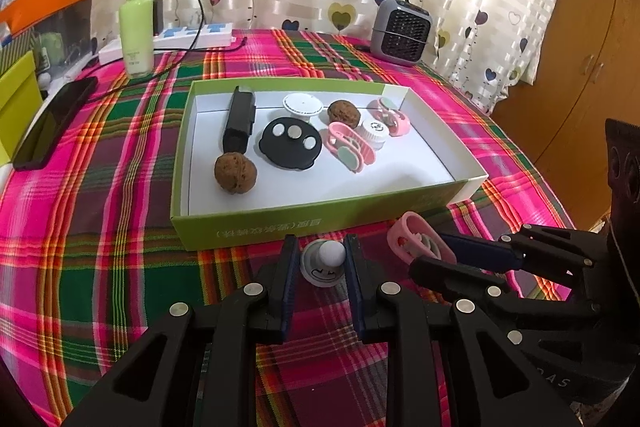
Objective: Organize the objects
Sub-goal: 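Carry the white knob holder over the box with the left tool while the right tool carries the pink clip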
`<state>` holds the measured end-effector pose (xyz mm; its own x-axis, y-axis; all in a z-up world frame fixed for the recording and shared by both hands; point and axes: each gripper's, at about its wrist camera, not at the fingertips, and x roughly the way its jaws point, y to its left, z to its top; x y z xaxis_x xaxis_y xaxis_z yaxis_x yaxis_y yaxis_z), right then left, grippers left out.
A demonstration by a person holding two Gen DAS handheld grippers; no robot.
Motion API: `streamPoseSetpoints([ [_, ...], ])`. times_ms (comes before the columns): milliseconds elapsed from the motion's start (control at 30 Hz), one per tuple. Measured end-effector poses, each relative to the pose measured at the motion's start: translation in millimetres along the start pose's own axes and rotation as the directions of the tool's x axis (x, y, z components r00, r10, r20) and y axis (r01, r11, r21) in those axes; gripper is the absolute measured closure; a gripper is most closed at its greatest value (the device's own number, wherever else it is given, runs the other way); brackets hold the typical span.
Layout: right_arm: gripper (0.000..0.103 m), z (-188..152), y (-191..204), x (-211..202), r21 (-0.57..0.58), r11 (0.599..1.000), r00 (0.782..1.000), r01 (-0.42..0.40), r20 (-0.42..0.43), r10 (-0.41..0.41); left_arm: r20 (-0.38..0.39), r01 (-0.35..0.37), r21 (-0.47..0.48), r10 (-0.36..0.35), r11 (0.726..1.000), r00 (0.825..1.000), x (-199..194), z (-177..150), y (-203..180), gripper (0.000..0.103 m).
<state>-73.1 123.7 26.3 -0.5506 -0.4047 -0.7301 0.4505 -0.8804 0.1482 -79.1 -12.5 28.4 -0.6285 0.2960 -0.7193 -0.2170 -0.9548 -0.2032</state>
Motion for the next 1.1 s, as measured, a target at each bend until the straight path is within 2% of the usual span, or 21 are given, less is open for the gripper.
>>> streamPoseSetpoints([
  [667,0.079,18.2,-22.6,-19.2,0.049,0.999,0.998,0.0,0.055,-0.003,0.041,0.022,0.012,-0.022,1.0,0.999,-8.0,27.7,-13.9,0.082],
  [1100,0.079,39.6,-47.4,-11.6,0.077,0.997,0.998,0.015,0.055,-0.019,0.033,0.045,-0.013,-0.044,0.999,0.998,12.5,50.6,-8.8,0.082],
])
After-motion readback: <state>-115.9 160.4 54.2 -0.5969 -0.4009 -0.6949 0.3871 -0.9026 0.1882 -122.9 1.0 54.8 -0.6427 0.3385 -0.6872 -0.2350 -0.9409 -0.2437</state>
